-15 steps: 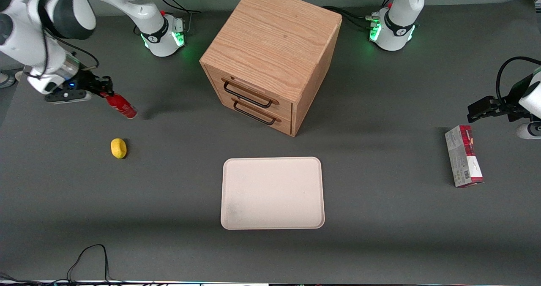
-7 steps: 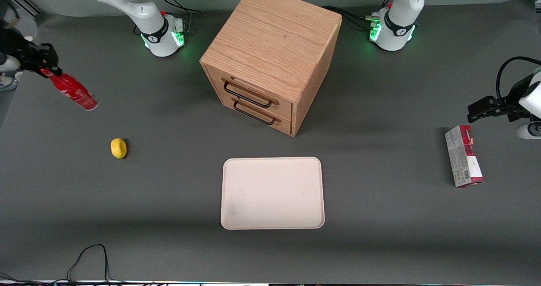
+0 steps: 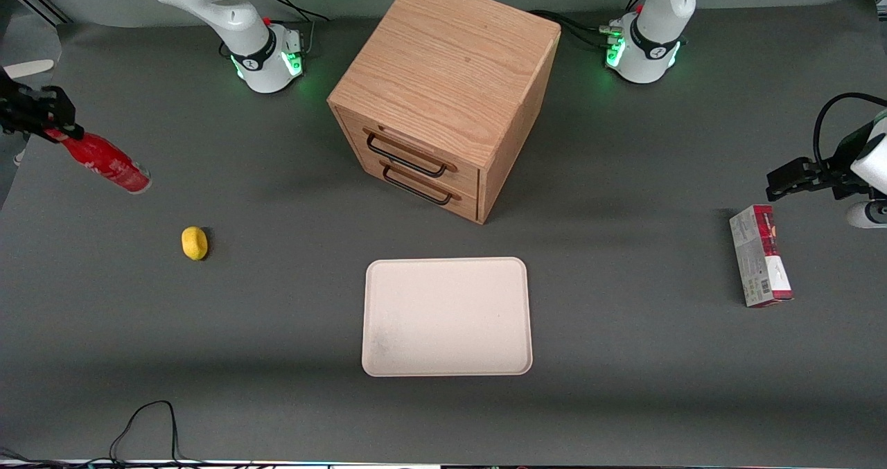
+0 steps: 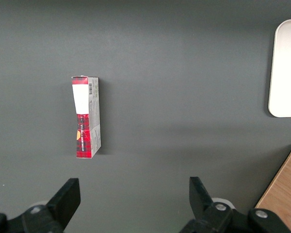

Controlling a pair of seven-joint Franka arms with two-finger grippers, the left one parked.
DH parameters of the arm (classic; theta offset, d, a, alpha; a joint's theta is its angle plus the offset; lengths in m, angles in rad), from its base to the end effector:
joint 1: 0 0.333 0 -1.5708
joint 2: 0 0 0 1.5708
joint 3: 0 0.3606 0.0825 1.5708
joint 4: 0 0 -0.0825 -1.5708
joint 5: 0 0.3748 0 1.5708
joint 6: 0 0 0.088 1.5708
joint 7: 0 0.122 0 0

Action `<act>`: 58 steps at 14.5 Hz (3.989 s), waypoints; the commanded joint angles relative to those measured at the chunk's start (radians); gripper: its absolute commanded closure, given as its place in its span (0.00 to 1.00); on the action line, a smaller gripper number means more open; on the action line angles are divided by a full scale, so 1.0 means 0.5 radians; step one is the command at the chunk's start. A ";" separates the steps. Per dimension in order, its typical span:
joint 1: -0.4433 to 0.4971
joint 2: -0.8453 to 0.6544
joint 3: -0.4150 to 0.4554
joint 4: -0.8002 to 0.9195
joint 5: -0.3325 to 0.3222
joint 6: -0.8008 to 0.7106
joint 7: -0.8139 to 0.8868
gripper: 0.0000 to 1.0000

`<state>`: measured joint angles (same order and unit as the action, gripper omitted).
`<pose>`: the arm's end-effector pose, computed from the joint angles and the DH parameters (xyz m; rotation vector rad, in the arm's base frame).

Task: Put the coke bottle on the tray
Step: 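Carry the bottle with the right gripper over the cream tray, then stand the bottle upright on the tray and open the right gripper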

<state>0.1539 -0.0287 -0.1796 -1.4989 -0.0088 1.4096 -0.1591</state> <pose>0.5171 -0.0163 0.6882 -3.1312 -0.2077 0.0960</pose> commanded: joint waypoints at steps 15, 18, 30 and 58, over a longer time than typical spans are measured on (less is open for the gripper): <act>0.714 1.361 0.500 1.372 -0.357 0.347 0.275 1.00; 0.698 1.416 0.500 1.363 -0.348 0.420 0.251 1.00; 0.542 1.879 0.534 1.360 -0.139 0.816 0.097 1.00; 0.536 1.865 0.522 1.320 -0.136 0.814 0.137 0.00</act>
<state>0.4231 0.9454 0.0762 -0.8454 -0.0916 1.8610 -0.0788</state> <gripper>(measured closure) 0.000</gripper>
